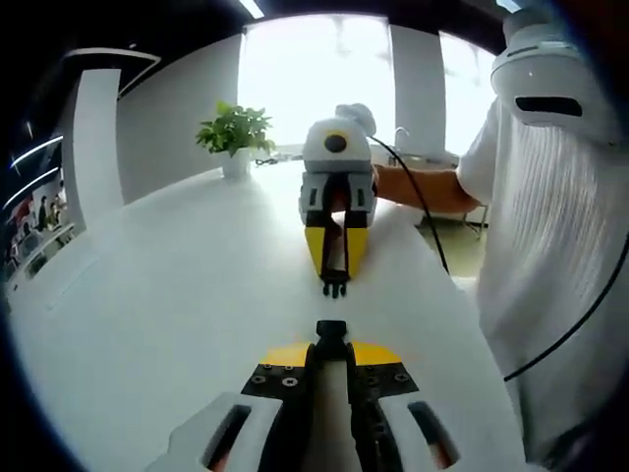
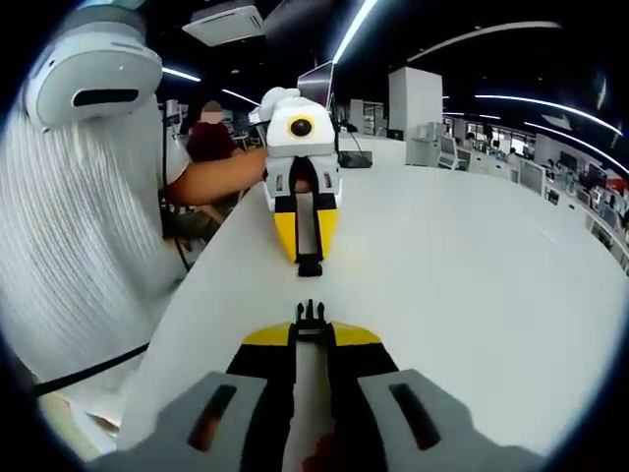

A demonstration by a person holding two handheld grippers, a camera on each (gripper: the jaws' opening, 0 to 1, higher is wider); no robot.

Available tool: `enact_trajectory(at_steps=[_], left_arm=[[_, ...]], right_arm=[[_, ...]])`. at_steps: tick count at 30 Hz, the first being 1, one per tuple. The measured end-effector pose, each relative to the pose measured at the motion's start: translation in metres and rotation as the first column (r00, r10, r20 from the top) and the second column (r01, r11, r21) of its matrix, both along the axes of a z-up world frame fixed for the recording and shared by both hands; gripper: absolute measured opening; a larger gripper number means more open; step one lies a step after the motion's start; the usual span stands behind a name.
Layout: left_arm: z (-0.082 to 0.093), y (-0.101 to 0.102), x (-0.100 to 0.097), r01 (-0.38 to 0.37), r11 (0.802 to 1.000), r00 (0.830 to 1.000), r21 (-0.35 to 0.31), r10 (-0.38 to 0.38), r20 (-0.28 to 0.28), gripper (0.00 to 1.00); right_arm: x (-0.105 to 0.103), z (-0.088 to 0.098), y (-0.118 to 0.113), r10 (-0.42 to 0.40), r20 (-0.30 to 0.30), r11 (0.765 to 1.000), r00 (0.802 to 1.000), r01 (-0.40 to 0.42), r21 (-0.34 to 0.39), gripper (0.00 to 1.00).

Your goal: Snap the two parts of the plastic buckle together until the buckle closes and remains connected.

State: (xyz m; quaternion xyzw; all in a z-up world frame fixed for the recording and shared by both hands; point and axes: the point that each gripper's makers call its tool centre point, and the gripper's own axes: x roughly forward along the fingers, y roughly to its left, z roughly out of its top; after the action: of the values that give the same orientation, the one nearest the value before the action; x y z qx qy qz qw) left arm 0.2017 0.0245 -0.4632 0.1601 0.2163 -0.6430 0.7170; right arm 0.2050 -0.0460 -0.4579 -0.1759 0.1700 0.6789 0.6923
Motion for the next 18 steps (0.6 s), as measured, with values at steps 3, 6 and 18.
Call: enact_trajectory(at_steps=[3,6,18], left_arm=[[0.0001,-0.0008,-0.0002,0.004,1.000,1.000,0.000,-0.004,0.003,0.12],[0.0001,-0.0021,-0.0003,0.008,1.000,1.000,-0.004,-0.008,0.003,0.12],[0.0003,-0.0090,-0.0013,0.021,1.000,1.000,-0.017,-0.021,0.010,0.12]], right_arm=[[-0.0004,0.0002,0.0005,-0.003,0.002,1.000,1.000,0.003,0.002,0.12],[-0.0015,0.0003,0.0021,-0.004,0.004,1.000,1.000,0.004,0.006,0.12],[-0.0034,0.0001,0.0060,-0.004,0.005,1.000,1.000,0.004,0.022,0.12]])
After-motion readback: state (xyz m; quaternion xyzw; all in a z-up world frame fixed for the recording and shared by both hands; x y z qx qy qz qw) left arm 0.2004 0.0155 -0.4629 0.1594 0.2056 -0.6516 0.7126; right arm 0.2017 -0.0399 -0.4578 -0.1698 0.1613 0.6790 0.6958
